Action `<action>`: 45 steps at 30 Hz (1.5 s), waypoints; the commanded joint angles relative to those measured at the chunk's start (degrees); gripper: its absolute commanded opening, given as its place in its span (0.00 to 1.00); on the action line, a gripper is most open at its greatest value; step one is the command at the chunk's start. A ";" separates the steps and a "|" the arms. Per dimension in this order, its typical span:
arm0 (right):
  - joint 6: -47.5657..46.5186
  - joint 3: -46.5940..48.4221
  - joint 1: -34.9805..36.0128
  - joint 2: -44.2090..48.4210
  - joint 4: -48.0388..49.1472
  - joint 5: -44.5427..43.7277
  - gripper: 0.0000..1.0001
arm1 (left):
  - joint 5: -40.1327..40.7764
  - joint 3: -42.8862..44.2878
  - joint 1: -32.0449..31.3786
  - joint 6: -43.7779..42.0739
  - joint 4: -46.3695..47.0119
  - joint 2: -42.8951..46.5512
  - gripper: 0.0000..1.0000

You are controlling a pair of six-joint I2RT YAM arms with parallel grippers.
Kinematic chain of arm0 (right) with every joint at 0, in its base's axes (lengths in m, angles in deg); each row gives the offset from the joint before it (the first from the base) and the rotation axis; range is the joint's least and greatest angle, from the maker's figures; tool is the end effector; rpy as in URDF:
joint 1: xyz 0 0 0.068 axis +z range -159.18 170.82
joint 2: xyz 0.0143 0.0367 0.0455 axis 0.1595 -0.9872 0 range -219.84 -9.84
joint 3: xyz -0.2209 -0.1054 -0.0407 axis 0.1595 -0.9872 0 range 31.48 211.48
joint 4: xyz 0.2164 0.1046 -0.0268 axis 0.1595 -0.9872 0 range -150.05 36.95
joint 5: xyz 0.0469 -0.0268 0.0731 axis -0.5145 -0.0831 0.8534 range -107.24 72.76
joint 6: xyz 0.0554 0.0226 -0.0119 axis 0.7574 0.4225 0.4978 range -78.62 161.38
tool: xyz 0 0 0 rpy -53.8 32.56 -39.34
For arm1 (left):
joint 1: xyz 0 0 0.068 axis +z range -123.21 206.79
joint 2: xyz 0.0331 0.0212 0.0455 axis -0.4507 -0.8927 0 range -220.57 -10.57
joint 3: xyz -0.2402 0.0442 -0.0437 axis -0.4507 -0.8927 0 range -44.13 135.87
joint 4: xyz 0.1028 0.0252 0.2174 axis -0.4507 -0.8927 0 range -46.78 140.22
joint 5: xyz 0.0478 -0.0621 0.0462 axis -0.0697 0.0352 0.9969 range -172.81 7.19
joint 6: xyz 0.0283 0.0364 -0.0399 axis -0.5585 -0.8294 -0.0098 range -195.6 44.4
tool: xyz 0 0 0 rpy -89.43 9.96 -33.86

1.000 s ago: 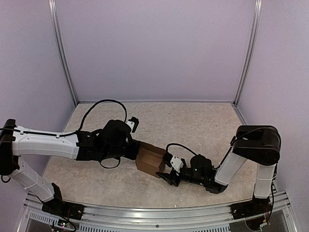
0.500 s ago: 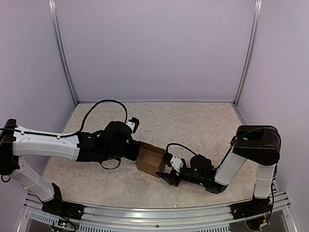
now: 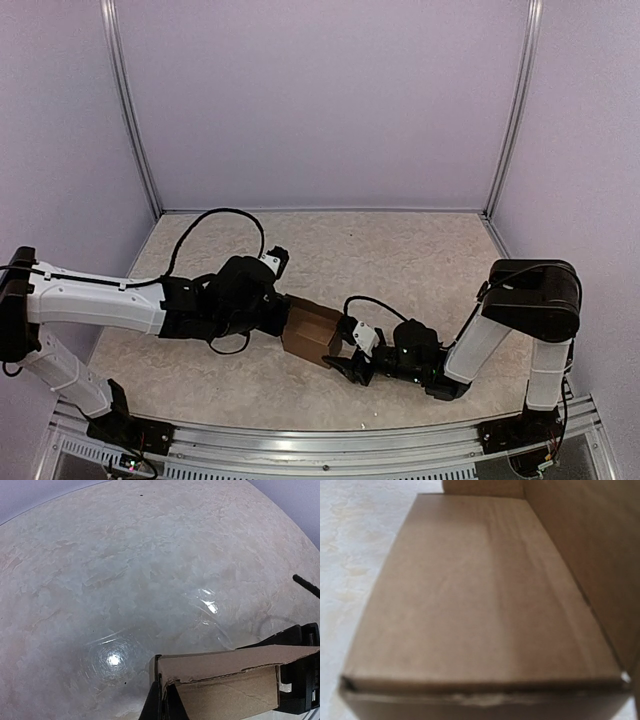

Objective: Fold the paper box

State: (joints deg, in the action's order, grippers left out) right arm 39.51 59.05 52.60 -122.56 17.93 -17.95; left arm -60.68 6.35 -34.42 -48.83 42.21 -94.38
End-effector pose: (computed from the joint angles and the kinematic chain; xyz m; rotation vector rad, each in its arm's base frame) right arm 0.1456 0.2699 0.0860 -0.9834 1.6015 0.7208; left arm 0.1603 -0.2562 0.2008 0.4760 2.2074 -0.3898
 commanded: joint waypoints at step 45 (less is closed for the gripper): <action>3.31 3.29 0.18 41.93 -54.72 -3.85 0.86 | 0.78 1.77 -4.24 1.71 -10.73 -5.83 0.00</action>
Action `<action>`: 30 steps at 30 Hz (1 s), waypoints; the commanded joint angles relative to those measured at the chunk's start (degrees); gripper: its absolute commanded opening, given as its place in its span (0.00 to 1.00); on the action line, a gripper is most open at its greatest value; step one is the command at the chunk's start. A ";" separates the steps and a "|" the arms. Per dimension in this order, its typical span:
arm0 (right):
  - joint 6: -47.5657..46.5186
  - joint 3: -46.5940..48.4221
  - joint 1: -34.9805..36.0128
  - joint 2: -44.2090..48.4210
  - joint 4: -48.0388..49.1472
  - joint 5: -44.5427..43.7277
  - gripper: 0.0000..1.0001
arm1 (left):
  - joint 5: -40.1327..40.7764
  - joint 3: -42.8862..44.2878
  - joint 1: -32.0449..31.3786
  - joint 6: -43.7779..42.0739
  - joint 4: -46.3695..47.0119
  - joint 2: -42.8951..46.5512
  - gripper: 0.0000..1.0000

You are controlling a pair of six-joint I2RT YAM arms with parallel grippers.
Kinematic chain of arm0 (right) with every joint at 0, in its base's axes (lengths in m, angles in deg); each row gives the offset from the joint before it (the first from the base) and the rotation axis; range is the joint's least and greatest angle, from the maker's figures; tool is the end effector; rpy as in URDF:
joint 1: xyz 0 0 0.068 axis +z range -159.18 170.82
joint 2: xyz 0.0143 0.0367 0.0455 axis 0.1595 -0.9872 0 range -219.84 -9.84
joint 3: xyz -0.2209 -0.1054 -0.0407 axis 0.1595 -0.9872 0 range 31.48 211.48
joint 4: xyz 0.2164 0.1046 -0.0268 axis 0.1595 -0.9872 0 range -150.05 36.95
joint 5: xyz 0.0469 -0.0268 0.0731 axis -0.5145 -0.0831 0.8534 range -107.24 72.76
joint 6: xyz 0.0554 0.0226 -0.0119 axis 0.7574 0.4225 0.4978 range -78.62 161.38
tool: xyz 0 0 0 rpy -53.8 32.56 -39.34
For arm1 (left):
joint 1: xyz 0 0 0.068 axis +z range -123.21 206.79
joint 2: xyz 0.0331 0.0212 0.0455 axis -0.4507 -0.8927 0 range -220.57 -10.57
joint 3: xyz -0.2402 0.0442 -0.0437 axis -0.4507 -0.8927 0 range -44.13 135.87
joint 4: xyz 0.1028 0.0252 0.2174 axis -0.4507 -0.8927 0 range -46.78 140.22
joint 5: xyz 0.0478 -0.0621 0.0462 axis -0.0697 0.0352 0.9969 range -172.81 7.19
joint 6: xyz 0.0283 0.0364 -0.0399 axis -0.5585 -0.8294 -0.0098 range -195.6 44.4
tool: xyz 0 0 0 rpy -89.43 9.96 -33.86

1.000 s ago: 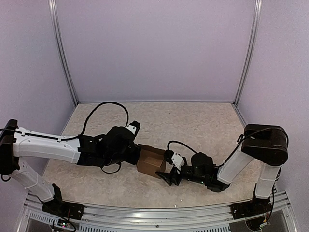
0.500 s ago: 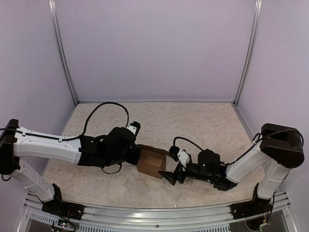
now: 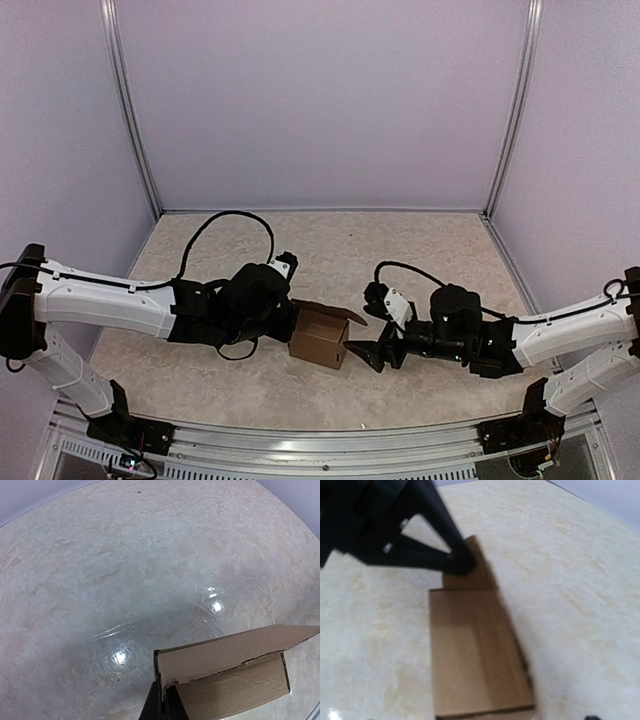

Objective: Fold the paper box

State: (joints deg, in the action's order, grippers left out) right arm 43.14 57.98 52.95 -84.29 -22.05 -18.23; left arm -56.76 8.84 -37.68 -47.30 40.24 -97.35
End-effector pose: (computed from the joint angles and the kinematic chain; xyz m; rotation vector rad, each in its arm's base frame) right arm 0.1247 0.2339 0.1822 -0.9627 1.6796 0.7444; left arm 0.1513 -0.2703 0.1972 0.4880 2.2103 -0.3363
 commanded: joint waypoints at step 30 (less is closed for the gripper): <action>-1.12 17.74 -0.19 0.49 -35.94 -6.45 0.30 | -2.04 -0.39 -3.16 0.95 -8.47 -3.74 0.00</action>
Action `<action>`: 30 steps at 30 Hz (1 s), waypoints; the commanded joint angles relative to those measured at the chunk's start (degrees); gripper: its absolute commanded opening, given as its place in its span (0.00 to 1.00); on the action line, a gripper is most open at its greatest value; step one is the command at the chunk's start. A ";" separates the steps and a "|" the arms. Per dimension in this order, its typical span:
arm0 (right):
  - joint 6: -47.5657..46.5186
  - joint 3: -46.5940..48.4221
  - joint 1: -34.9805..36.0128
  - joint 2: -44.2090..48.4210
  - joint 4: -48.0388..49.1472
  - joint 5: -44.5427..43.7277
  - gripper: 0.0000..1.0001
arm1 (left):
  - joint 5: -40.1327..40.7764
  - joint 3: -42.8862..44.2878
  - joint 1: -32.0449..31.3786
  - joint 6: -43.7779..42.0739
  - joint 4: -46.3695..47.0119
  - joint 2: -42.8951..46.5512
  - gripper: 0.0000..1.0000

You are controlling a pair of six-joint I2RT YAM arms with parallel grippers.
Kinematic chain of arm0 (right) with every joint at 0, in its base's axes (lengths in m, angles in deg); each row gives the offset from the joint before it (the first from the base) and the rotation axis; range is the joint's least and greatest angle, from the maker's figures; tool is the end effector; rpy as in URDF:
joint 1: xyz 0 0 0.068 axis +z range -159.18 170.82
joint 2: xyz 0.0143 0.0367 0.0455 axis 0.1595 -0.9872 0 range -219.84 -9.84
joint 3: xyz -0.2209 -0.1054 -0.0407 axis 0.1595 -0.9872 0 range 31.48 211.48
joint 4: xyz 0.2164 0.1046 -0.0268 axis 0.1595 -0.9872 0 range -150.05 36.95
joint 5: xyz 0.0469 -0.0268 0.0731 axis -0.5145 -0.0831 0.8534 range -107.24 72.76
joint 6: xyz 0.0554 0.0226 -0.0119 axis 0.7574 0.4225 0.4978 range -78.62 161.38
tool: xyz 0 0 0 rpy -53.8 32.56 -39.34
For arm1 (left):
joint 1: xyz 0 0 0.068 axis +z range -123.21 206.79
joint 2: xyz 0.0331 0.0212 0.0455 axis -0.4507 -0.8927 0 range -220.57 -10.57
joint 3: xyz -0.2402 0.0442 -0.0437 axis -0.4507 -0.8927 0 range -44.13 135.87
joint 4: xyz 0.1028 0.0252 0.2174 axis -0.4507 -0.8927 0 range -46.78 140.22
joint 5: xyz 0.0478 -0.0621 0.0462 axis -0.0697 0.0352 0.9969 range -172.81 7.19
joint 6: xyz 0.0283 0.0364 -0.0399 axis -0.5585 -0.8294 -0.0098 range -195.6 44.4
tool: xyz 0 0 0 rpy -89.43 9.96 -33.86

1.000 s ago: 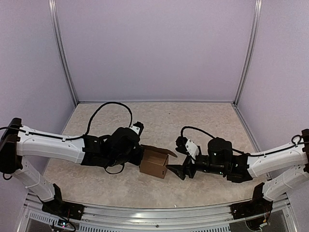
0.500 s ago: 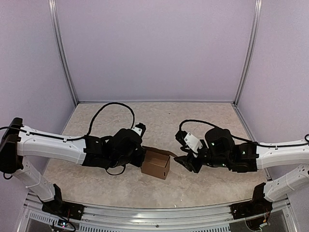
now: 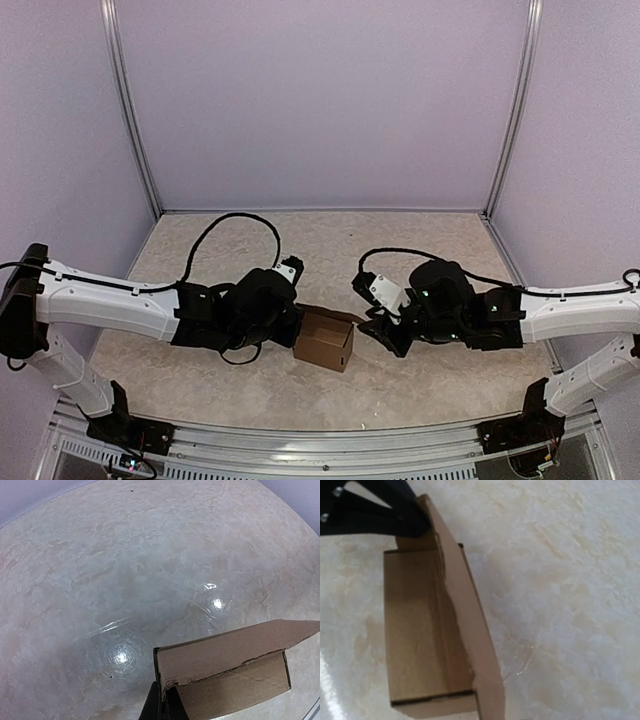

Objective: Fold the paper box

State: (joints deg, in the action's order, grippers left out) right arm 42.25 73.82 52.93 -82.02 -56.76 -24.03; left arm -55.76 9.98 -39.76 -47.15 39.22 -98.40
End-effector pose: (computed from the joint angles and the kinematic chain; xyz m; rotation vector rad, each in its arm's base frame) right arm 0.1314 0.2365 0.2151 -1.0577 1.9241 0.5043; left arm 0.1432 -0.2780 0.1967 0.5228 2.2078 -0.3273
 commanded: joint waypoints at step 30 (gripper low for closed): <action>19.67 4.10 3.47 -6.36 5.31 -8.49 0.00 | 0.19 3.71 -3.02 6.42 -12.53 -4.77 0.00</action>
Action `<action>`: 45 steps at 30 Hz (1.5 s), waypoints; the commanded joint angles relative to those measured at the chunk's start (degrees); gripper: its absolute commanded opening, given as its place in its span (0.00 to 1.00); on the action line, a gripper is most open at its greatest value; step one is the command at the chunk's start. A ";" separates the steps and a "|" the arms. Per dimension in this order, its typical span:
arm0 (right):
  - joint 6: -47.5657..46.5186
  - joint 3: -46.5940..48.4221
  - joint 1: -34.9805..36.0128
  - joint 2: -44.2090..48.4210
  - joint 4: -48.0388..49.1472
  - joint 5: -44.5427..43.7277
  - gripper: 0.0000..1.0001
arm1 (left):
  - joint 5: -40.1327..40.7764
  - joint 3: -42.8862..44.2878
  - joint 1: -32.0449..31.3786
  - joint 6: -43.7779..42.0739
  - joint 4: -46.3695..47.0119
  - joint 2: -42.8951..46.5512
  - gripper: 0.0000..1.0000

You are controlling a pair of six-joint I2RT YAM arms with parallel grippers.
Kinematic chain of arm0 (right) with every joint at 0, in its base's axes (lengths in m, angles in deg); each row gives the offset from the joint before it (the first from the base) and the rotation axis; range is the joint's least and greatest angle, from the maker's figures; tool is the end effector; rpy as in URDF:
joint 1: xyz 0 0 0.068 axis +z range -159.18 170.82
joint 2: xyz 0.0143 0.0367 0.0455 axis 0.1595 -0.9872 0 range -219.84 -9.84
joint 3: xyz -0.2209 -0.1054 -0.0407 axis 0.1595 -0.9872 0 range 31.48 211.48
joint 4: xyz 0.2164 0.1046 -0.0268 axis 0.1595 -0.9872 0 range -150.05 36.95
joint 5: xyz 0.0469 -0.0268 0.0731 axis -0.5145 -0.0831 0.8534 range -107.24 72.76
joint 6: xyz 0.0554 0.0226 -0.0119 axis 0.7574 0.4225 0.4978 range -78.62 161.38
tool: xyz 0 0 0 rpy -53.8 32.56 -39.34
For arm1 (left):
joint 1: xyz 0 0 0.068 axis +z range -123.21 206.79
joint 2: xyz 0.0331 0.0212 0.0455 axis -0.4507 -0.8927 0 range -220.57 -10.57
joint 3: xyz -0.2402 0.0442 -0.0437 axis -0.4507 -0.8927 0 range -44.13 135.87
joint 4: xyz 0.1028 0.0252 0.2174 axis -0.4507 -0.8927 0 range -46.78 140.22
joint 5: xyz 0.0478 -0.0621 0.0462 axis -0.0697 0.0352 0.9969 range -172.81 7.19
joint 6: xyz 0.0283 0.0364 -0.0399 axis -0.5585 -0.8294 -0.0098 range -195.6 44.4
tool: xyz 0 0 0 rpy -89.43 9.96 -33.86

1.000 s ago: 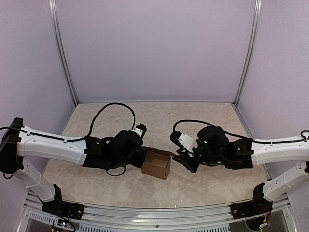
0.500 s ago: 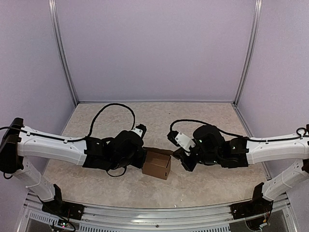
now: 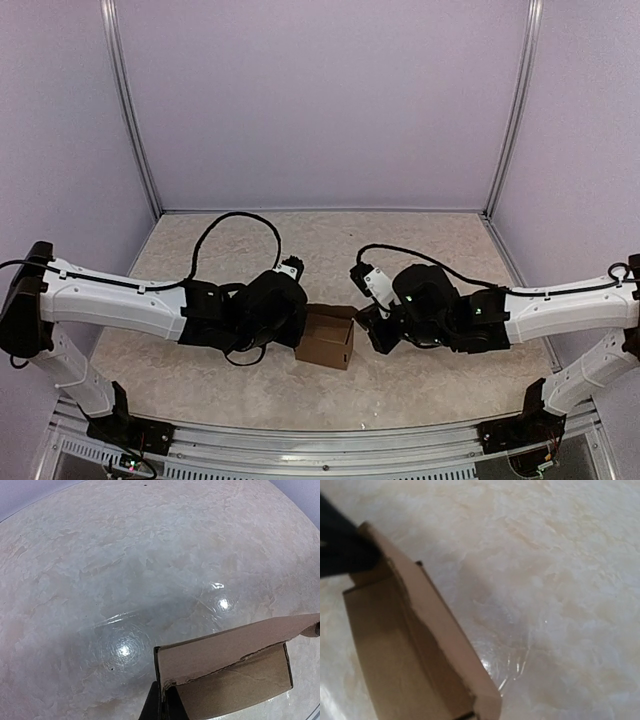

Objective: Fold the paper box

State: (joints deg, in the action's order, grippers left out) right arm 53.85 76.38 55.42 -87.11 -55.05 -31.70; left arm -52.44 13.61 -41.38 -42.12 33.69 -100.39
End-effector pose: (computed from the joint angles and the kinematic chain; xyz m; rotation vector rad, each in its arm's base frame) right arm 0.1332 0.2536 0.2101 -0.8298 2.0294 0.5020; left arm 0.1388 -0.2847 0.1988 0.4563 2.2442 -0.2765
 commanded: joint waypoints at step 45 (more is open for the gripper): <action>48.85 -0.37 1.16 -9.40 15.63 -1.18 0.00 | 0.66 3.67 -2.37 3.21 -10.05 -5.26 0.00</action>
State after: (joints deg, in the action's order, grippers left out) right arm 99.31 77.71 55.58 -94.02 -41.96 -36.22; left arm -46.10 17.30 -42.34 -38.86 26.65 -103.12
